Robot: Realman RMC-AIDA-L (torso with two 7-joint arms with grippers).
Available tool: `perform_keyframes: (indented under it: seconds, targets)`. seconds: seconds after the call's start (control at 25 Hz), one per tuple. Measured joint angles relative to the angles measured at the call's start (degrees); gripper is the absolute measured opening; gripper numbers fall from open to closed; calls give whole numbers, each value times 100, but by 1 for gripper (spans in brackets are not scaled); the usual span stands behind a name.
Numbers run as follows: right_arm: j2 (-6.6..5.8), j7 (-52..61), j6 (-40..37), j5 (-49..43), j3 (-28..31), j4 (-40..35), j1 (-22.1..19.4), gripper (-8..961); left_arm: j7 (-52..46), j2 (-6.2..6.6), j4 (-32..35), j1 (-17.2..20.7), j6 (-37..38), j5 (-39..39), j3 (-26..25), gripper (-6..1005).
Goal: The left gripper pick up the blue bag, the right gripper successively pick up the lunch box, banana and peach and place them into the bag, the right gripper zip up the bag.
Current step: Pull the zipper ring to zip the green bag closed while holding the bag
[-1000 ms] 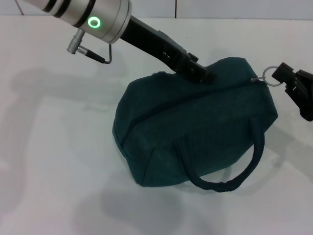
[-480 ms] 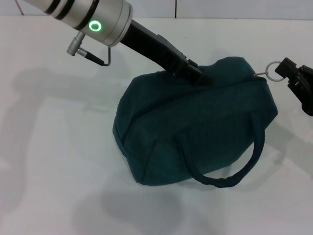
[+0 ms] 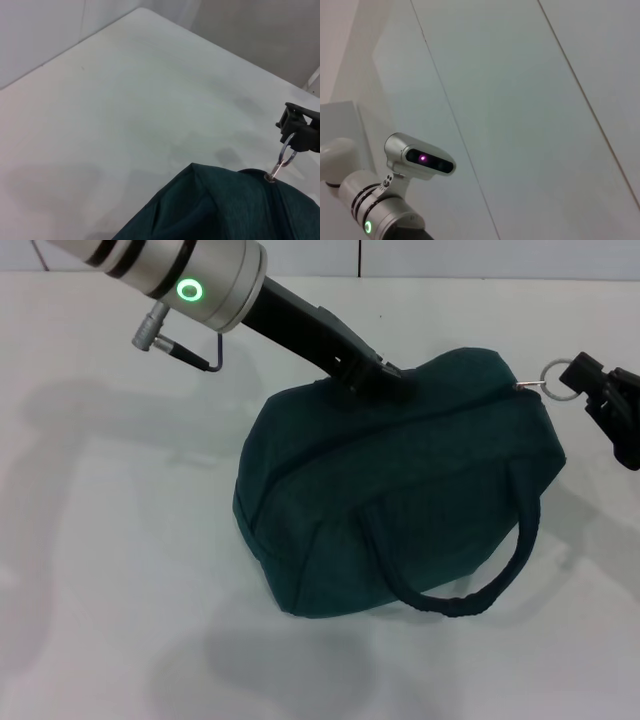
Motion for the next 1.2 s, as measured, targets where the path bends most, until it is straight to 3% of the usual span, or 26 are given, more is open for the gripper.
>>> perform_keyframes:
  seconds: [0.16, 0.36, 1.0, 1.2]
  targets:
    - [3, -17, 74, 100, 0, 7, 1, 19, 0, 22, 15, -19, 38, -5, -4, 136]
    - [4, -21, 248, 117, 0, 13, -4, 19, 0, 34, 24, -24, 148, -6, -13, 125]
    - [4, -13, 191, 84, -59, 15, 9, 19, 253, 42, 106, -16, 93, -491, -60, 234]
    - [12, -7, 172, 80, -109, 15, -6, 19, 340, 19, 54, -49, -67, -416, -38, 382]
